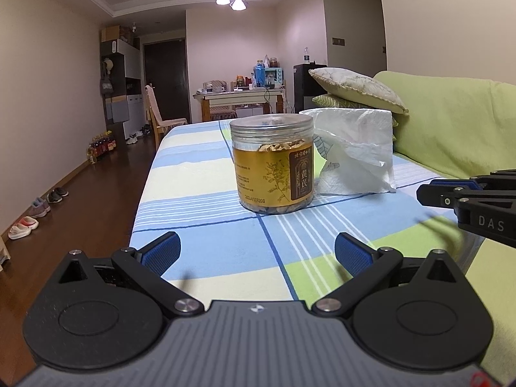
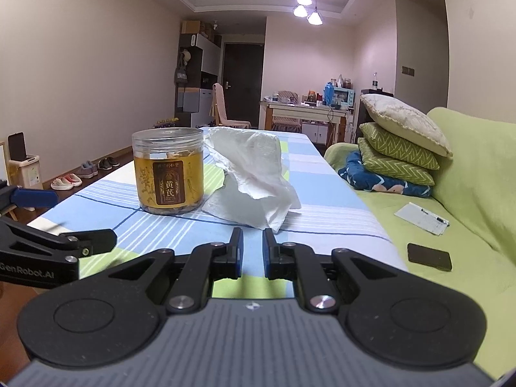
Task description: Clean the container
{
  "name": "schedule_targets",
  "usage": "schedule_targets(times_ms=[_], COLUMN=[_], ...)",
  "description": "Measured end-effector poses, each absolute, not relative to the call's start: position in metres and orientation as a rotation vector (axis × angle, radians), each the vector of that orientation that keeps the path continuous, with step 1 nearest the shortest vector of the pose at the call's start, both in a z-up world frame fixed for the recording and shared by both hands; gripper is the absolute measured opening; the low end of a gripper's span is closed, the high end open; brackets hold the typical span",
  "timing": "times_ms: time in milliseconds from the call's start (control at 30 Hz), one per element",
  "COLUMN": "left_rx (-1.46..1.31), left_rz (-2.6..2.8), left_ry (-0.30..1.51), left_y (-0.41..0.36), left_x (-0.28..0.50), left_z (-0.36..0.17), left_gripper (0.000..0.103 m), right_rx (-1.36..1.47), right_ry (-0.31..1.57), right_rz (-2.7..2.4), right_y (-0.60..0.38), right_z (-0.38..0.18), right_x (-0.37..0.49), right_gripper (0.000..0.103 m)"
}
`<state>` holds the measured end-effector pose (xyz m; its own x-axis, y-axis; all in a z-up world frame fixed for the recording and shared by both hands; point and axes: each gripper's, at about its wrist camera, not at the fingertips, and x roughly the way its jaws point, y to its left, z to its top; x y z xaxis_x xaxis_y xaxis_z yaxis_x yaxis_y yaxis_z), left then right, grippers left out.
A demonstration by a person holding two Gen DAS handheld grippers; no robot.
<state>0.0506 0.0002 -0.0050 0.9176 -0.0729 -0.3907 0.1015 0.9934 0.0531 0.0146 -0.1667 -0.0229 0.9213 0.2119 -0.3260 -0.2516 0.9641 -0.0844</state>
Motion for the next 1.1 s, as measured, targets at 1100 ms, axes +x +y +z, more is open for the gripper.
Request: schedule_targets(times_ms=[1100], left_rx=[0.072], left_rz=[-0.012], left_ry=[0.359], left_y=[-0.01], left_x=[0.081], left_z=[0.003], left_gripper=[0.102], right_rx=[-0.722], right_ry=[0.267], right_rz=[0.493], right_y=[-0.172], right_z=[-0.019], right_x=[0.091], right_gripper=[0.023])
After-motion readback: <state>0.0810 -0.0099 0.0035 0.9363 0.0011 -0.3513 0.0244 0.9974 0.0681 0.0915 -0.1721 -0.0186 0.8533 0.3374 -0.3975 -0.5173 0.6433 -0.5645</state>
